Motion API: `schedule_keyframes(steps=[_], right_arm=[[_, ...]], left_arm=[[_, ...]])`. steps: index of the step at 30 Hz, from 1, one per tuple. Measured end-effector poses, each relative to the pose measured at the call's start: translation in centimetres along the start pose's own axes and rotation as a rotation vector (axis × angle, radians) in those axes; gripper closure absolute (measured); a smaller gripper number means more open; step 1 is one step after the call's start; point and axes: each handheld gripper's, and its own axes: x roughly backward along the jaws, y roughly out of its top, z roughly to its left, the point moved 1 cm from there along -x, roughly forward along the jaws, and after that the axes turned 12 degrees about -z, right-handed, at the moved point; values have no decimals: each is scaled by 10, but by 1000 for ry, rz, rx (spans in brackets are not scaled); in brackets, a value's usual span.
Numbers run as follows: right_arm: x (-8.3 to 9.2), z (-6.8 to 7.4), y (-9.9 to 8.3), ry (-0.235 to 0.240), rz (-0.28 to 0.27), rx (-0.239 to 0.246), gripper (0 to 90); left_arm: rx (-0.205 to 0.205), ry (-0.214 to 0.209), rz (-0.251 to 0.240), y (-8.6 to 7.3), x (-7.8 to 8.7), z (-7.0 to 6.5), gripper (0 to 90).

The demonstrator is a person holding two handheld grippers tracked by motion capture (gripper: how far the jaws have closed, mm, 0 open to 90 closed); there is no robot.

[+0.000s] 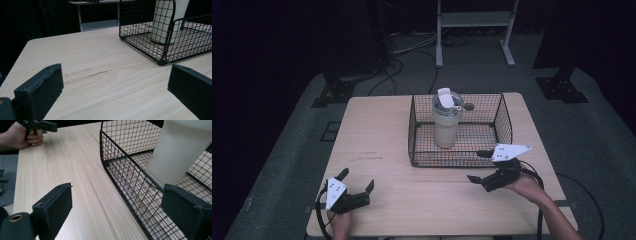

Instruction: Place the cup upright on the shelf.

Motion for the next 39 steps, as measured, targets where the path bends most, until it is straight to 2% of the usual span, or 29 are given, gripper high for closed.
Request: schedule_keyframes(steps=[8,17,25,37,39], right_arm=[[5,3,-5,-14,-12,12,94],[13,6,-15,-33,-22,-8,94],[20,6,-34,-52,-8,-38,94],[28,4,-48,-68,-1,-43,97],[29,4,-51,-70,-6,-56,96]], left_arm=[[0,0,1,0,0,0,0],[0,0,1,0,0,0,0],[1,2,1,0,0,0,0],[-2,2,5,0,0,0,0],[-4,2,4,0,0,-1,0]])
